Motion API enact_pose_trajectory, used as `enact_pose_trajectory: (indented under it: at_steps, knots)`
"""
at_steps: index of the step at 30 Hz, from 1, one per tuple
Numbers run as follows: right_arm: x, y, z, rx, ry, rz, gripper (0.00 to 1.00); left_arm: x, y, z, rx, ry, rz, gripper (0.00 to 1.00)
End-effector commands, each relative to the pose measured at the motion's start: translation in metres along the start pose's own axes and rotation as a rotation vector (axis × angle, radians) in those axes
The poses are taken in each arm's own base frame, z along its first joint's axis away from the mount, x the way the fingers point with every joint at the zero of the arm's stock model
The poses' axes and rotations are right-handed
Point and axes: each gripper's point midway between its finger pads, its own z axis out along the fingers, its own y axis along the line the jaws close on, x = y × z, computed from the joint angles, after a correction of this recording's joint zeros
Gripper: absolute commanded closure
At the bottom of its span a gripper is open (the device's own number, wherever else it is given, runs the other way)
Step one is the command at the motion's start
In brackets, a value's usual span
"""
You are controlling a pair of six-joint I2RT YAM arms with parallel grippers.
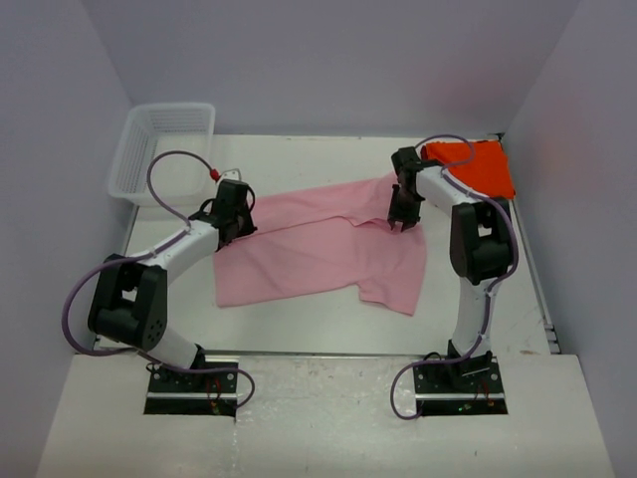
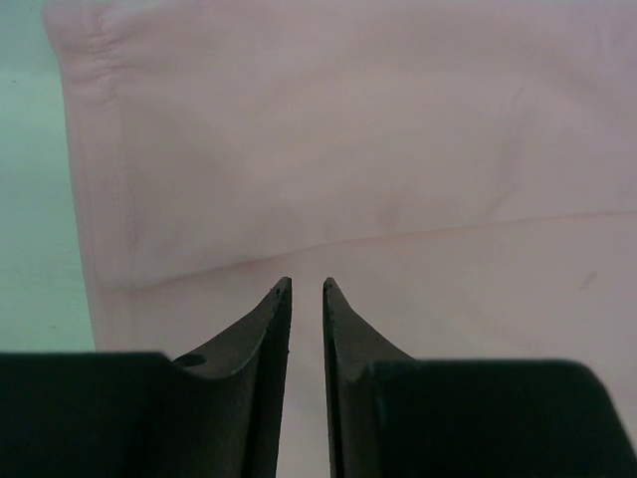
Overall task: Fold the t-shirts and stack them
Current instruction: Fold the flattened tshirt in 1/3 of the way
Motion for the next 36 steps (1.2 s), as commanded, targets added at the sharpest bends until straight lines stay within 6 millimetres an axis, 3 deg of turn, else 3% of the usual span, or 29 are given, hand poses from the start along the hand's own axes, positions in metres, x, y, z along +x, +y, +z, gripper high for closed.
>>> enact_pose_trajectory:
  at_steps: [1, 7, 8, 11, 16, 19, 24, 28, 34, 36]
  knots:
    - [-0.002, -0.002, -0.007, 0.010, 0.011, 0.034, 0.69, -0.014, -0.011, -0.011, 0.048, -0.062, -0.037, 0.80]
    - [-0.001, -0.002, -0.007, 0.022, 0.027, 0.041, 0.73, -0.014, -0.012, -0.014, 0.059, -0.073, -0.041, 0.79]
    - [-0.001, -0.003, -0.007, 0.023, 0.026, 0.044, 0.84, -0.014, -0.012, -0.014, 0.061, -0.073, -0.041, 0.79]
    - [-0.004, -0.003, -0.007, 0.029, 0.018, 0.046, 1.00, -0.009, -0.010, -0.010, 0.048, -0.062, -0.037, 0.79]
    - [-0.010, -0.003, -0.007, 0.032, 0.006, 0.047, 1.00, 0.005, 0.001, -0.004, 0.001, -0.042, -0.037, 0.78]
    - [-0.012, -0.001, -0.008, 0.027, -0.005, 0.036, 1.00, 0.011, 0.009, -0.003, -0.036, -0.040, -0.027, 0.73]
    - [-0.030, 0.007, -0.030, -0.008, -0.105, 0.006, 1.00, 0.016, 0.017, -0.005, -0.075, -0.051, -0.027, 0.72]
    - [-0.038, 0.017, -0.044, -0.044, -0.121, -0.012, 1.00, 0.015, 0.015, -0.004, -0.072, -0.046, -0.020, 0.72]
    - [-0.032, 0.029, -0.041, -0.084, -0.090, -0.046, 1.00, 0.008, 0.013, -0.008, -0.074, -0.059, -0.019, 0.71]
    - [-0.030, 0.032, -0.040, -0.089, -0.076, -0.065, 0.88, 0.009, 0.013, -0.008, -0.076, -0.057, -0.016, 0.70]
